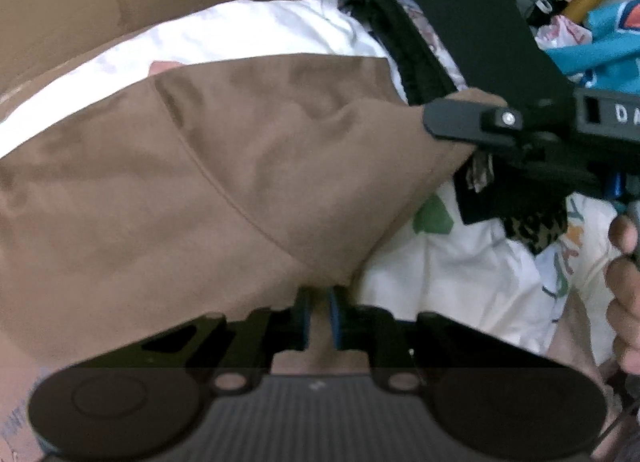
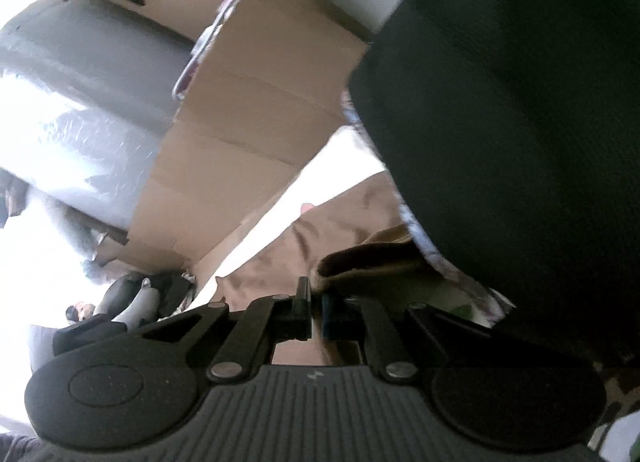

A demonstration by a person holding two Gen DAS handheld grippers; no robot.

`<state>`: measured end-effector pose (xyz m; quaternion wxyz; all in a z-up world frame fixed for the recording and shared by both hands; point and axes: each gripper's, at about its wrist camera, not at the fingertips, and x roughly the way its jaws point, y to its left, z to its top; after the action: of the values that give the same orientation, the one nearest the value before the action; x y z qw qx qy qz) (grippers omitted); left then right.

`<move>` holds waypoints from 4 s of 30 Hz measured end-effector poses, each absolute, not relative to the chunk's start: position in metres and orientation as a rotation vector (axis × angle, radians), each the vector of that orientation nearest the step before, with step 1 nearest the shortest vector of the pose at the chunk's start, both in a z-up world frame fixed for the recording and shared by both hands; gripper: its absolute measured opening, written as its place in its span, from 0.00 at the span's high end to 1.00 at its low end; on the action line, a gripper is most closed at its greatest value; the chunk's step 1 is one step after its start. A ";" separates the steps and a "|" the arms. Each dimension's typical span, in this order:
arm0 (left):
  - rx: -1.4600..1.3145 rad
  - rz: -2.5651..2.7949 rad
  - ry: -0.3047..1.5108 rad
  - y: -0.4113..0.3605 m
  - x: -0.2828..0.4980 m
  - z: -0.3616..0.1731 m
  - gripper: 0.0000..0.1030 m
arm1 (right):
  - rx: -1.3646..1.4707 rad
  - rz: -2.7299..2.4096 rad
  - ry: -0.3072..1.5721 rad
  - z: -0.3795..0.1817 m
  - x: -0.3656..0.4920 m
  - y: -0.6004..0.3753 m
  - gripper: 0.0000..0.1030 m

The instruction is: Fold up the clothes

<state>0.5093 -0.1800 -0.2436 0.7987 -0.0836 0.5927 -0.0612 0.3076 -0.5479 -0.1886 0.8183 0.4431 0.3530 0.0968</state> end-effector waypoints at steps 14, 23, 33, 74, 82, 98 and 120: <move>-0.129 -0.192 1.255 -0.192 0.507 -0.253 0.93 | 0.946 0.246 0.770 -0.191 0.302 -0.555 0.98; -0.231 -0.194 1.195 -0.177 0.497 -0.267 0.91 | 0.960 0.339 0.799 -0.191 0.300 -0.539 0.98; -0.352 -0.183 1.103 -0.164 0.482 -0.275 0.91 | 0.987 0.412 0.865 -0.202 0.298 -0.515 0.98; -0.390 0.007 1.003 -0.072 0.414 -0.223 0.72 | 0.682 0.164 0.899 -0.202 0.281 -0.511 0.47; -0.349 0.003 1.015 -0.074 0.414 -0.217 0.68 | 0.612 0.016 0.870 -0.208 0.294 -0.511 0.47; -0.368 0.082 0.970 -0.044 0.428 -0.209 0.58 | 0.580 -0.067 0.846 -0.227 0.314 -0.513 0.49; -0.298 0.056 0.950 -0.044 0.488 -0.221 0.66 | 0.665 -0.002 0.811 -0.205 0.305 -0.523 0.99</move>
<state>0.4877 -0.0443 -0.2208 0.8783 -0.1430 0.4554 0.0271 0.3051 -0.5234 -0.2046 0.8656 0.3172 0.3873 -0.0008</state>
